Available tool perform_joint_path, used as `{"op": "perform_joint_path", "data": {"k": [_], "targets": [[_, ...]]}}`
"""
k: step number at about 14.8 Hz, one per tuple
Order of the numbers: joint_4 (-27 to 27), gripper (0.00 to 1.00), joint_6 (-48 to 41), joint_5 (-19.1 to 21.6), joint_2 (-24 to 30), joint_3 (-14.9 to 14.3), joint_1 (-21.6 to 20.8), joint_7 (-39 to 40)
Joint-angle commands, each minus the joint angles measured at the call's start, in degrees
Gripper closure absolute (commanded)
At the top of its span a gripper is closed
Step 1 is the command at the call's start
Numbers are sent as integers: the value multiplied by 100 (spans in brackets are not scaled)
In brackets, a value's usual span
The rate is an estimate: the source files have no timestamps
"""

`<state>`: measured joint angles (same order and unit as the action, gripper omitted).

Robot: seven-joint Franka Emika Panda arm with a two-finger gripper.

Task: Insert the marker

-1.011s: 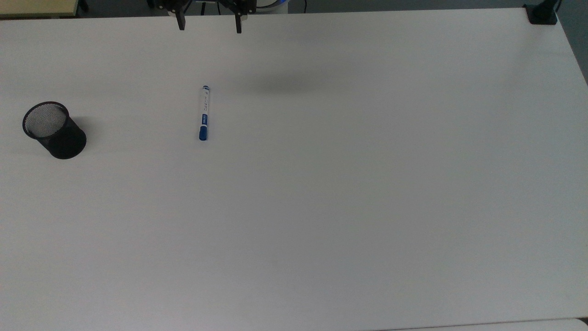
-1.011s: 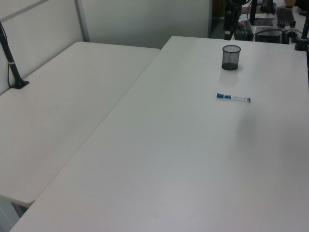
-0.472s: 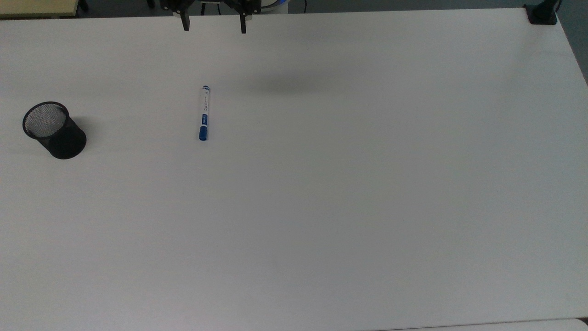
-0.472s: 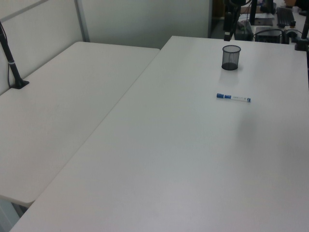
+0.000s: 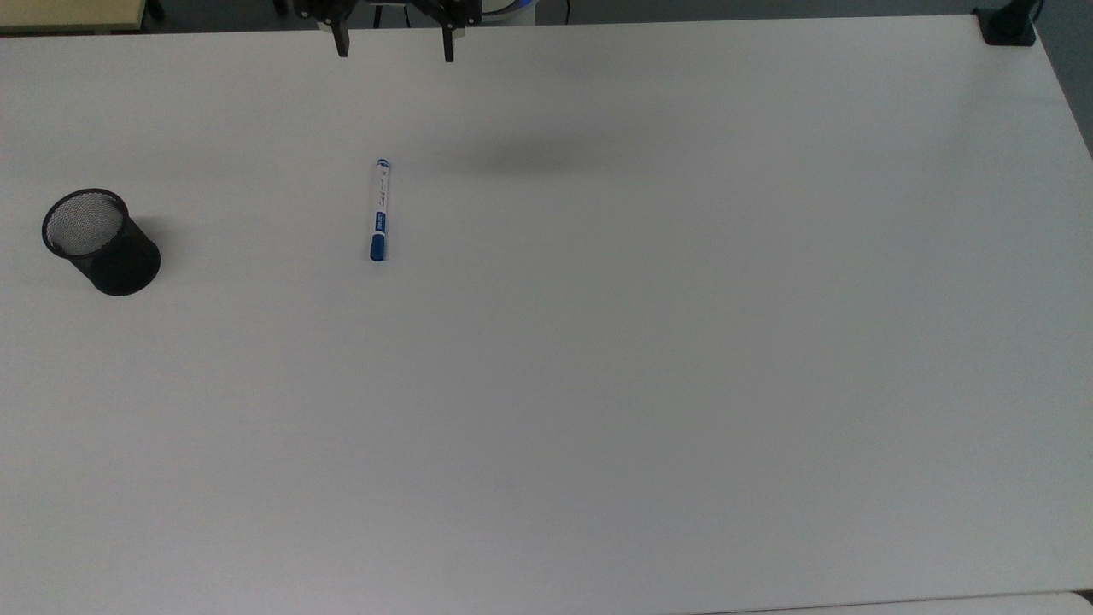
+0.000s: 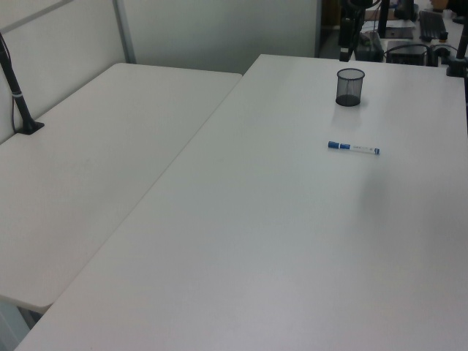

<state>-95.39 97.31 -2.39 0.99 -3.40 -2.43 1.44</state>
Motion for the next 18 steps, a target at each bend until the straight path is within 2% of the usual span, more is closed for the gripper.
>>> {"op": "perform_joint_path", "data": {"k": [1, 3, 4, 6, 8, 12, 16, 18], "targets": [[-121, 0, 60, 80, 112, 86, 172, 190], [-129, 0, 43, 80, 103, 86, 199, 425], [-164, 0, 8, 63, 77, 86, 208, 993], [-313, 0, -89, -120, 60, 86, 322, 1454], [-638, 0, 138, -595, -45, 103, 296, 1368], [-1507, 0, 1534, -658, -265, 103, 453, 719], [-1834, 0, 2220, -658, -634, 103, 577, 603], [-2314, 0, 3130, -667, -749, 103, 673, 202]]}}
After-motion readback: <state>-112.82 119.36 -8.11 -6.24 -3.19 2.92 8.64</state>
